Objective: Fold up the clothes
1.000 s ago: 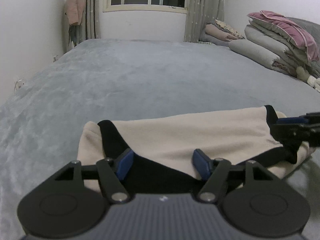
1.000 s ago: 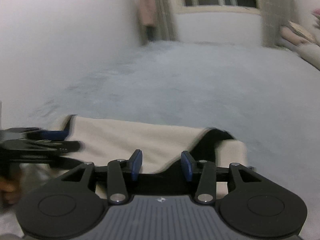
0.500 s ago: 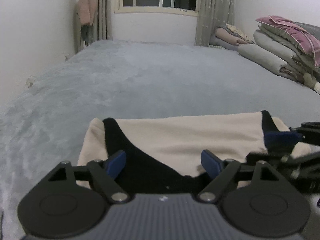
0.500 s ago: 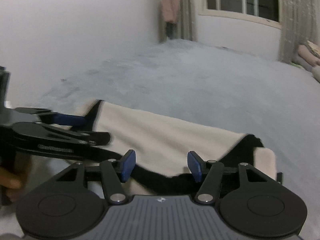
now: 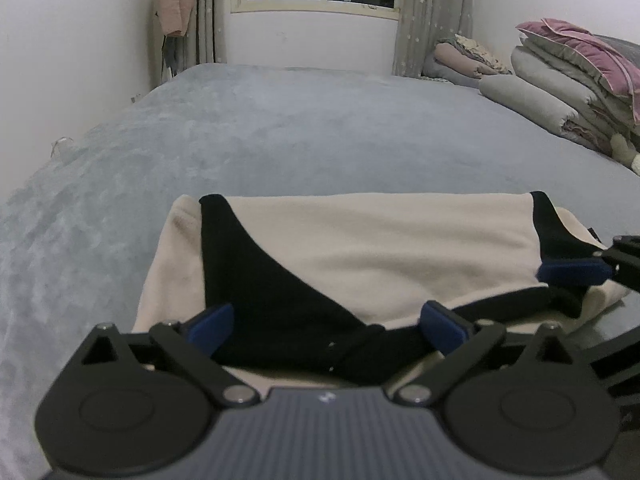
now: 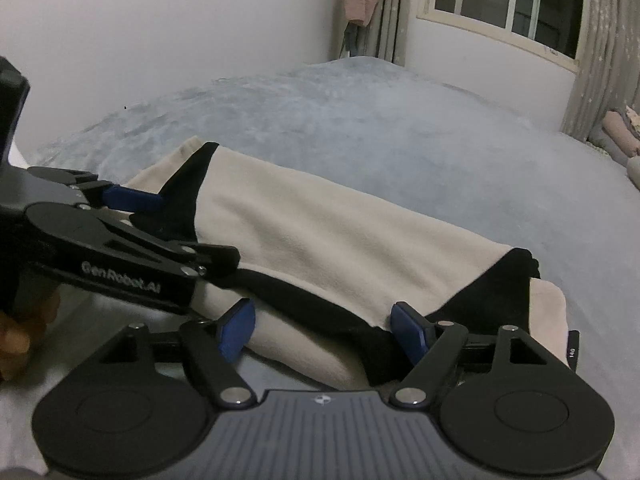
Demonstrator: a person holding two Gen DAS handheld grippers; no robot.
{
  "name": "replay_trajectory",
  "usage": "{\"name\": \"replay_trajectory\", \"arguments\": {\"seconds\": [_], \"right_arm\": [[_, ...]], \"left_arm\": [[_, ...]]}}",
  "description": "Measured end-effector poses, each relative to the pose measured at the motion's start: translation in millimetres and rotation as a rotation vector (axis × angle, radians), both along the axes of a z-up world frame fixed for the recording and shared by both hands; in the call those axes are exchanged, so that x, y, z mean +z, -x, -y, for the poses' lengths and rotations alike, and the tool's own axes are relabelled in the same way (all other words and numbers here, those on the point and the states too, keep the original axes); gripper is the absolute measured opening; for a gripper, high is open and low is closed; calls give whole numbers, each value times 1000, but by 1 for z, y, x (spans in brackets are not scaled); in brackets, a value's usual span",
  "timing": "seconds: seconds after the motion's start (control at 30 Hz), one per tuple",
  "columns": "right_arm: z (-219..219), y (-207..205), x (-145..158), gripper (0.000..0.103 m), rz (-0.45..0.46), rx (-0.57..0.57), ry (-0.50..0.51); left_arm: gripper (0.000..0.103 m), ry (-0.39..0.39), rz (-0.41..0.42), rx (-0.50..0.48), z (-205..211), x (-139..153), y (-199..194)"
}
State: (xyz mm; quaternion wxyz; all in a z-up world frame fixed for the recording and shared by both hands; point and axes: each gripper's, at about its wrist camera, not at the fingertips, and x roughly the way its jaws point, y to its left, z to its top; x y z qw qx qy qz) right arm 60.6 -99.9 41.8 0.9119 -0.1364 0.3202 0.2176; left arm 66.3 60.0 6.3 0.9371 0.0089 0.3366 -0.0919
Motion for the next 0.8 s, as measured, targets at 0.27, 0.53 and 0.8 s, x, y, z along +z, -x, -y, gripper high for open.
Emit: {"name": "replay_trajectory", "arguments": {"seconds": [0.27, 0.53, 0.8], "right_arm": [[65, -4, -3, 75, -59, -80, -39], [131, 6, -6, 77, -121, -310, -72], [185, 7, -20, 91, -274, -362, -811]], "left_arm": [[101, 1, -6, -7, -8, 3, 1], [103, 75, -65, 43, -29, 7, 0], [103, 152, 44, 23, -28, 36, 10]]}}
